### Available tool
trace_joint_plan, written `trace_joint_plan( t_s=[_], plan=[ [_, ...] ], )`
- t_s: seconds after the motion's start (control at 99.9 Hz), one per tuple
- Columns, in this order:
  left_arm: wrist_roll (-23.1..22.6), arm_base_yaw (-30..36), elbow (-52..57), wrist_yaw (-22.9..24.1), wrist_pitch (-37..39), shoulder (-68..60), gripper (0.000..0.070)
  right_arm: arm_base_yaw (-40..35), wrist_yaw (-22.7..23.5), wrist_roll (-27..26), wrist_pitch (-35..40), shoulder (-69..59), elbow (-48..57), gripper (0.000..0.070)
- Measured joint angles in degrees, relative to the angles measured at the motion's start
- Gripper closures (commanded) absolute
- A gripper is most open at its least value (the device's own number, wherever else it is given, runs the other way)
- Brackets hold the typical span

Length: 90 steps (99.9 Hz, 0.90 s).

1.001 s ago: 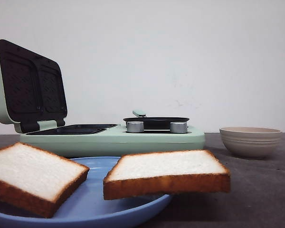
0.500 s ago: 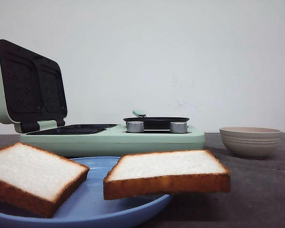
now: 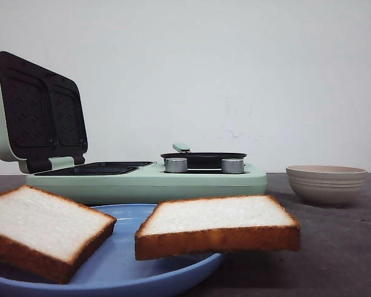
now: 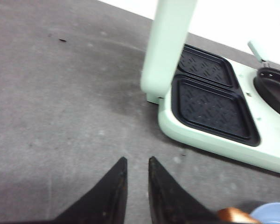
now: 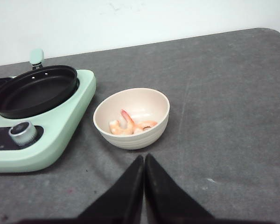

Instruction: Make breakfast with bread and shrimp

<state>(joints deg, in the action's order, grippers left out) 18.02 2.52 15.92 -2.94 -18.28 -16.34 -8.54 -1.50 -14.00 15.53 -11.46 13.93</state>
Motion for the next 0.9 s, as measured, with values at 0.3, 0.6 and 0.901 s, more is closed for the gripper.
trace_joint_plan(
  t_s=[0.3,0.6,0.901],
  plan=[
    [-0.3,0.0,15.1,-8.5,-9.9,-15.0,0.0697,0.0,1.0,0.3,11.1,-16.2,16.4,0.07],
    [-0.5,0.0,21.3,-19.1,-18.6,-22.3,0.0697,0.0,6.3,2.0,20.7,-26.7,26.1,0.07],
    [-0.5,0.0,21.3,-19.6,-25.0,-22.3,0.0697,0.0,7.4,2.2,23.6,-26.8,26.1,0.07]
  ],
)
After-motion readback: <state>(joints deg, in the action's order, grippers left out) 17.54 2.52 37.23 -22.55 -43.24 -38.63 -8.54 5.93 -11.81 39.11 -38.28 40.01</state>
